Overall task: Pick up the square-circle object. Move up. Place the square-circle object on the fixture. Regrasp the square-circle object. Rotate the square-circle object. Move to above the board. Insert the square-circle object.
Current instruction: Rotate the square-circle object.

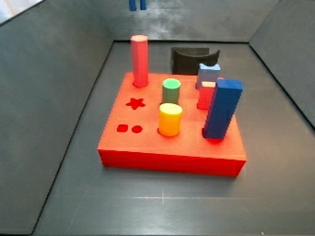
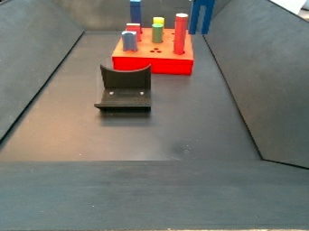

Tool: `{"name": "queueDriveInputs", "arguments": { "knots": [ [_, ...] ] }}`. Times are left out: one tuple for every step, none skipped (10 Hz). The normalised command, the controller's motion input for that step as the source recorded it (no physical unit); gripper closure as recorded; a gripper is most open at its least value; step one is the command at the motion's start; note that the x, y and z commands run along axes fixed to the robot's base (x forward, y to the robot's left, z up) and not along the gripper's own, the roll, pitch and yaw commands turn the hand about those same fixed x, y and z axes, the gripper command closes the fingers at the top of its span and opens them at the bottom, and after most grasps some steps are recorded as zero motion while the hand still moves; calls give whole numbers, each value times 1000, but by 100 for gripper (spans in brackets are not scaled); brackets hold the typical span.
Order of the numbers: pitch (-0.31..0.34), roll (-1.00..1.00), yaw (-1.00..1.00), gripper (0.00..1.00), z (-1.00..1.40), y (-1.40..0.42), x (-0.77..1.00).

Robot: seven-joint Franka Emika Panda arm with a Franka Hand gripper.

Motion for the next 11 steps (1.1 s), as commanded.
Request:
{"name": "queueDriveInputs", "arguments": {
  "knots": [
    [108,-131,-1000,100,8,10,8],
    [109,-135,-712,100,10,11,11],
    [106,-135,-493,100,12,11,14],
    [103,-134,-330,100,13,11,16],
    [101,-134,-223,100,14,11,18],
    [99,-134,-140,100,-1000,0,0],
    [80,-133,-107,100,-1000,1,8],
    [34,-138,-85,100,-1000,3,21],
    [15,-143,-77,100,-1000,4,20],
    [-15,-154,-67,100,-1000,5,17],
    [-25,-159,-63,100,-1000,6,18]
  ]
}}
